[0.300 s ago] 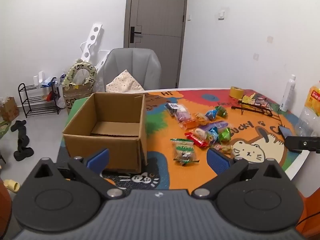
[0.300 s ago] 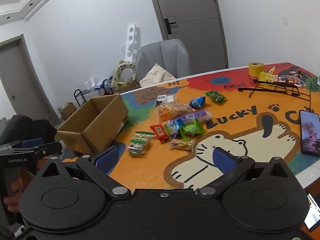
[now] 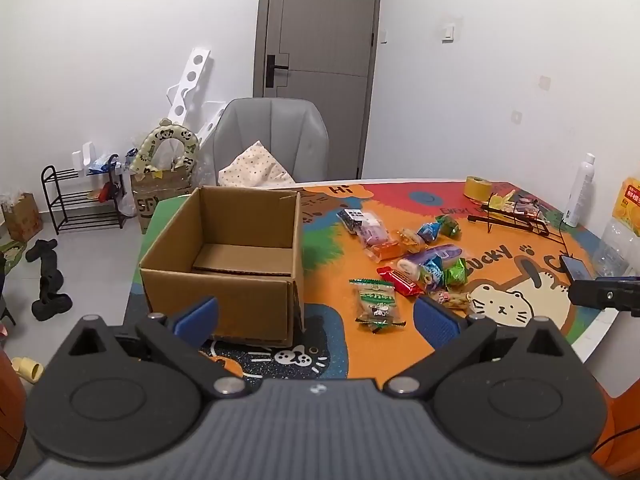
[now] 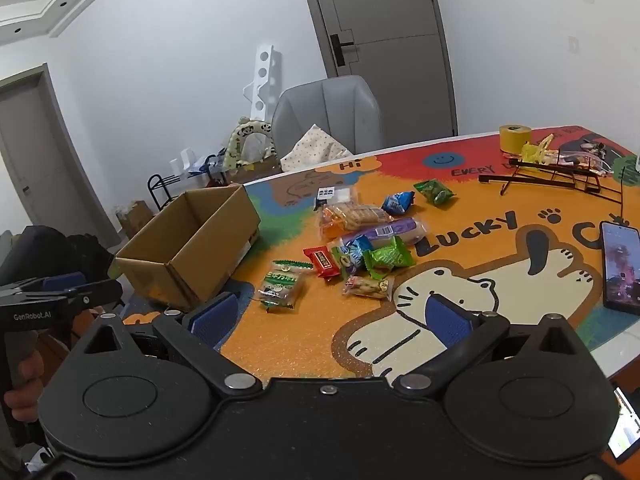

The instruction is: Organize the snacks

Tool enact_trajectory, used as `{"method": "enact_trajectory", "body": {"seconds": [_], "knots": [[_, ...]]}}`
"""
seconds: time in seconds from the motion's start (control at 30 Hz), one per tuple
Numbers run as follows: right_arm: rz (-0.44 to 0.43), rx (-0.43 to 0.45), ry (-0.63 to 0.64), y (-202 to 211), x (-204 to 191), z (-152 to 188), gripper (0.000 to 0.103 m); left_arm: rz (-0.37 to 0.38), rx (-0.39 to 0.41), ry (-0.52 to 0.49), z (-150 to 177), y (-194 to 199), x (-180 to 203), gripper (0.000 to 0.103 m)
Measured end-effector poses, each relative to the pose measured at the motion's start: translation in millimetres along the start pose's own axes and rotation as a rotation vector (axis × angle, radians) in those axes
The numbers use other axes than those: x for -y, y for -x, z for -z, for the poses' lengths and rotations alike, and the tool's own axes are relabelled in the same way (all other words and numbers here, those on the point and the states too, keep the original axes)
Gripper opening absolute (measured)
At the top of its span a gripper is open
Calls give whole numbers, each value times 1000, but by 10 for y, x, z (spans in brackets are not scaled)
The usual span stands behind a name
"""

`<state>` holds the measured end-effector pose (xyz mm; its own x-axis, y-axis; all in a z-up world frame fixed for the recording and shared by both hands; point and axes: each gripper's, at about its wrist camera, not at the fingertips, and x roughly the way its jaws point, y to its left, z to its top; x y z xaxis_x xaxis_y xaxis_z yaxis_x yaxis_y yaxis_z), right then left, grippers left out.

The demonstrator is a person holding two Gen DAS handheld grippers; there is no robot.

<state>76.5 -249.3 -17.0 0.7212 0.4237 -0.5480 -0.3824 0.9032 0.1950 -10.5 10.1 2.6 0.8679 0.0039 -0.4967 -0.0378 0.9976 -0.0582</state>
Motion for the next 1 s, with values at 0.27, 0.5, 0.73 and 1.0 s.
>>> {"method": "enact_trajectory", "body": {"seconds": [0.27, 0.5, 0.73, 1.0], "knots": [[1, -10, 3, 98, 387, -17, 103, 23, -37, 10, 17, -36, -47, 103], [3, -18, 9, 89, 371, -26, 103, 19, -37, 8, 5, -29, -33, 103], [6, -15, 2, 95, 386, -30, 103, 18, -35, 7, 3, -16, -23, 103], [5, -16, 8, 94, 382, -36, 103, 11, -23, 10, -20, 16, -31, 103]]}}
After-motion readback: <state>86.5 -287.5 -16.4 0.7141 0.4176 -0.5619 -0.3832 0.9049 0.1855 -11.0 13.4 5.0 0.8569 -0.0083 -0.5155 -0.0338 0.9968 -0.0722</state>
